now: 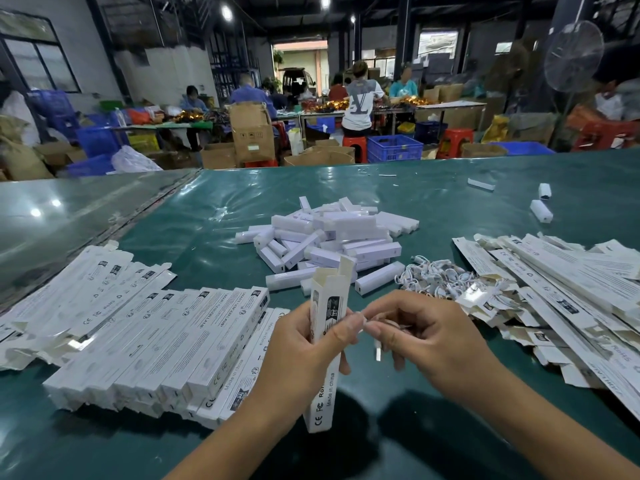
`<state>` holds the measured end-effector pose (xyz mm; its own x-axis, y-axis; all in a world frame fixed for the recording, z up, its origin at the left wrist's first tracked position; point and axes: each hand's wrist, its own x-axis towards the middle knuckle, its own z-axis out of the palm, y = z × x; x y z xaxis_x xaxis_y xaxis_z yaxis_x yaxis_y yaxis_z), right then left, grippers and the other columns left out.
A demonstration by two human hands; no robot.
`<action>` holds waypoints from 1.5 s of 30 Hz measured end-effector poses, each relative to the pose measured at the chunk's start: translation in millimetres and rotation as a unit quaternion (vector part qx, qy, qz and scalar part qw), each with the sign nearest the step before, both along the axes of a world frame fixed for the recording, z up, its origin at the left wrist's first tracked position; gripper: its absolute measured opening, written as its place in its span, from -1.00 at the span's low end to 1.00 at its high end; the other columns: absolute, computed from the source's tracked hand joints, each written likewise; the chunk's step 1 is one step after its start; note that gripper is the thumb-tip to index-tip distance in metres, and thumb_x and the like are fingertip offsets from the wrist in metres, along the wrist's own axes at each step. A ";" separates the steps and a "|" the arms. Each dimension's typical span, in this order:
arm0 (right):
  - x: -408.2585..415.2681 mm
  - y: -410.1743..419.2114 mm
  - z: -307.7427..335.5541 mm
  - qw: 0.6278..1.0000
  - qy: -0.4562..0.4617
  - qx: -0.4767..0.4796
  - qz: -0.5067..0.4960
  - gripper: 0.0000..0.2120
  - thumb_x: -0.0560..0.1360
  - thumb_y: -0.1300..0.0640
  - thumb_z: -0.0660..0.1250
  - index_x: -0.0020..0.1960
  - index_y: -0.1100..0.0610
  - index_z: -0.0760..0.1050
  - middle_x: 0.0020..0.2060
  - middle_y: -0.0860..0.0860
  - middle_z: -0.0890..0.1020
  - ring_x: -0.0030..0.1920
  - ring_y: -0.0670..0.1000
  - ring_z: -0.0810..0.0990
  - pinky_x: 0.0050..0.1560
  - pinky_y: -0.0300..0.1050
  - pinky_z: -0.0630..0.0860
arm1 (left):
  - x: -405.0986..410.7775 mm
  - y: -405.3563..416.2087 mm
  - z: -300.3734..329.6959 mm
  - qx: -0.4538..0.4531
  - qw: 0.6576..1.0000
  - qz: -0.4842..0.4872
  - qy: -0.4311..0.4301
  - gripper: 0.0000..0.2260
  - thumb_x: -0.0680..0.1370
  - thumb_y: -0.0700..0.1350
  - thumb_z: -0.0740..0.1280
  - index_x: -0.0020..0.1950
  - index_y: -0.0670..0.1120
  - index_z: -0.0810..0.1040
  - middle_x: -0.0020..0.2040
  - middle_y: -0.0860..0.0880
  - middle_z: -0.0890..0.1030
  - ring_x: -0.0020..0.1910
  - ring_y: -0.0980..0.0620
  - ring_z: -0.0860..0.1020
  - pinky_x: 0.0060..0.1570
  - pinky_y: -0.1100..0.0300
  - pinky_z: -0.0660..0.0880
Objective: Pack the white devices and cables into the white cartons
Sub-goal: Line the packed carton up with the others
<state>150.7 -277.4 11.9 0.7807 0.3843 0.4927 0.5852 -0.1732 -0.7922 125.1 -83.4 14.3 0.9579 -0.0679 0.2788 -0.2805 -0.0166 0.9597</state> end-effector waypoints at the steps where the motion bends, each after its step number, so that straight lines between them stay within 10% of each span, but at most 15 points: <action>1: -1.4 1.0 0.7 1.000 -0.007 0.012 -0.010 -0.84 0.50 -0.12 0.47 0.00 -0.07 0.64 -0.28 0.00 0.66 -0.39 -0.02 0.62 -0.38 -0.20 0.56 | 0.2 0.5 0.9 -0.001 1.000 -0.013 0.000 -0.73 0.40 0.18 0.48 -0.10 0.00 0.67 -0.23 -0.07 0.67 -0.42 -0.02 0.58 -0.35 0.17 0.54; 18: -7.7 11.6 9.3 0.953 0.197 0.230 0.027 -0.83 0.37 0.14 0.55 -0.07 0.12 0.65 -0.15 0.24 0.70 -0.21 0.09 0.71 -0.21 -0.15 0.63 | 4.7 4.0 0.1 -0.139 0.986 -0.060 0.071 -0.80 0.36 0.09 0.50 -0.18 -0.03 0.69 -0.19 -0.14 0.69 -0.46 0.02 0.46 -0.35 0.15 0.45; 29: -21.5 22.5 6.5 0.975 0.130 0.175 0.031 -0.70 0.45 -0.18 0.50 0.05 -0.02 0.72 -0.12 0.06 0.76 -0.08 0.02 0.76 -0.03 -0.27 0.62 | 5.2 2.7 -1.2 -0.103 0.991 -0.090 0.015 -0.86 0.36 -0.02 0.57 -0.26 -0.03 0.66 -0.40 -0.04 0.56 -0.43 0.05 0.48 -0.38 0.24 0.47; 34: -16.2 19.2 4.9 0.975 0.118 0.164 0.095 -0.81 0.49 0.12 0.53 0.06 0.16 0.68 -0.16 0.19 0.74 -0.15 0.23 0.75 -0.02 -0.12 0.64 | 5.9 5.0 -2.7 -0.100 0.986 -0.128 0.017 -0.72 0.32 0.13 0.63 -0.23 -0.04 0.69 -0.35 -0.06 0.58 -0.39 0.06 0.50 -0.38 0.24 0.46; 39: -11.6 10.0 7.1 0.991 0.062 0.117 0.023 -0.80 0.47 0.00 0.53 0.07 0.01 0.70 -0.16 0.08 0.75 -0.18 0.06 0.73 -0.11 -0.16 0.64 | 6.1 7.1 -2.0 -0.094 0.989 -0.112 0.028 -0.62 0.35 0.20 0.59 -0.11 -0.08 0.64 -0.33 -0.09 0.55 -0.37 -0.01 0.49 -0.32 0.18 0.47; 45: -12.3 -6.3 28.9 0.978 -0.038 0.202 -0.047 -0.85 0.45 0.13 0.52 0.00 0.12 0.66 -0.23 0.06 0.71 -0.27 0.00 0.69 -0.17 -0.26 0.61 | 6.8 10.4 -0.6 0.137 0.986 0.036 -0.084 -0.72 0.48 0.28 0.37 0.04 0.14 0.52 -0.28 0.05 0.55 -0.39 0.03 0.49 -0.41 0.09 0.50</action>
<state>138.4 -283.8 40.8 0.7580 0.0747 0.6479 0.6422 0.0879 -0.7615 131.8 -73.0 13.7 0.9046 -0.0968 0.4152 -0.4245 -0.2937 0.8564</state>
